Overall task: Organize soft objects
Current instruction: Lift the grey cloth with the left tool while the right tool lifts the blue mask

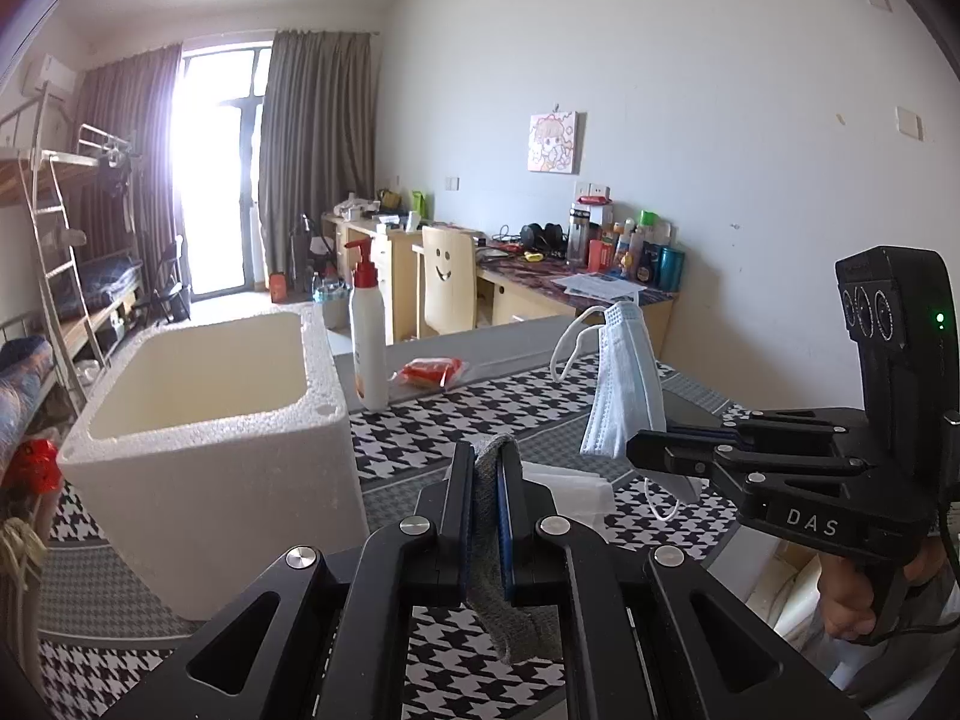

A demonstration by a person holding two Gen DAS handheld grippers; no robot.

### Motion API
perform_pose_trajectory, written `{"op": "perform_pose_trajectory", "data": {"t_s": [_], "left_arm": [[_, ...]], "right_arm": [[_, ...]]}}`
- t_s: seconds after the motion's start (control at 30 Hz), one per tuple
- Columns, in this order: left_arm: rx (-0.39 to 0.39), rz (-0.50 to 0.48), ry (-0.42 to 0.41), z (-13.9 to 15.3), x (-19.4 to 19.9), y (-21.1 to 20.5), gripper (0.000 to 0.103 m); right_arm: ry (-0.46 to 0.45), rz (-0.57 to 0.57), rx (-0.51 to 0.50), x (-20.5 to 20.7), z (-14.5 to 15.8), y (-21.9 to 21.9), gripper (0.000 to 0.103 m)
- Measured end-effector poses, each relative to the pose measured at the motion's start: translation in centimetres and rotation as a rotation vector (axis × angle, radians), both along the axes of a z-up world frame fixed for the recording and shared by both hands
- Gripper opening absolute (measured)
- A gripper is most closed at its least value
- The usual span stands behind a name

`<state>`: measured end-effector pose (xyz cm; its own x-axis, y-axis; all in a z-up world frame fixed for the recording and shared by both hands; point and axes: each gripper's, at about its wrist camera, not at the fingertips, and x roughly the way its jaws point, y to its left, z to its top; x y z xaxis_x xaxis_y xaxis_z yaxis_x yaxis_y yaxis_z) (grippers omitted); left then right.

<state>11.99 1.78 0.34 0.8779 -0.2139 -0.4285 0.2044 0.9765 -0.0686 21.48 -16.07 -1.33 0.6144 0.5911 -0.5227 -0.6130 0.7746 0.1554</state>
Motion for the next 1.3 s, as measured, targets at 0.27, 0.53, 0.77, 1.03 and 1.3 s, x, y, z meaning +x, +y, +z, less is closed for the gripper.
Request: {"op": "perform_pose_trajectory", "data": {"t_s": [0.27, 0.53, 0.77, 1.03, 1.3], "left_arm": [[0.009, 0.016, -0.019, 0.6, 0.3, 0.2, 0.007], [0.015, 0.018, -0.033, 1.2, 0.8, 0.5, 0.007], [0.022, 0.018, -0.054, 1.6, 0.6, 0.4, 0.007], [0.021, 0.031, -0.076, 2.7, 0.9, 0.4, 0.007], [0.022, 0.053, -0.111, 3.6, 0.7, 0.5, 0.007]], "right_arm": [[-0.018, -0.003, 0.01, 0.0, 0.6, 0.0, 0.009], [-0.038, -0.014, 0.03, 0.3, 1.3, 0.2, 0.009], [-0.053, -0.012, 0.035, 0.3, 1.9, 0.4, 0.009], [-0.064, -0.012, 0.051, 0.6, 2.7, 0.4, 0.009], [-0.087, -0.017, 0.062, 0.8, 3.5, 0.4, 0.009]]}}
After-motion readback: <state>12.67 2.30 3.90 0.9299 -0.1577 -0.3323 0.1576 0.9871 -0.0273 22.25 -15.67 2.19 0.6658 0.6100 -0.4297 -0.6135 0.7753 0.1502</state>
